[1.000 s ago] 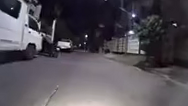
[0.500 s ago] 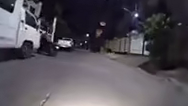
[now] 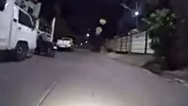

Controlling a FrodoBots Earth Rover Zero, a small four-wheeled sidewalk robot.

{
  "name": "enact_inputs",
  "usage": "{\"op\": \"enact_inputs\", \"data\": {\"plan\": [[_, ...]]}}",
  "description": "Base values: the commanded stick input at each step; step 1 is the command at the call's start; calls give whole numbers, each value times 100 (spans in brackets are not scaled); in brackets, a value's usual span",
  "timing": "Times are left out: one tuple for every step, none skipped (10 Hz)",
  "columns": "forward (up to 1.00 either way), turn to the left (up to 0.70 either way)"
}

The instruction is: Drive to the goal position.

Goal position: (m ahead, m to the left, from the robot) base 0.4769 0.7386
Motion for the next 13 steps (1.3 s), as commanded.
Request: {"op": "enact_inputs", "data": {"plan": [[79,4],[85,4],[85,4],[85,4],[85,4],[85,4],[85,4],[85,4],[85,4],[100,5],[100,5],[100,5],[100,5]]}}
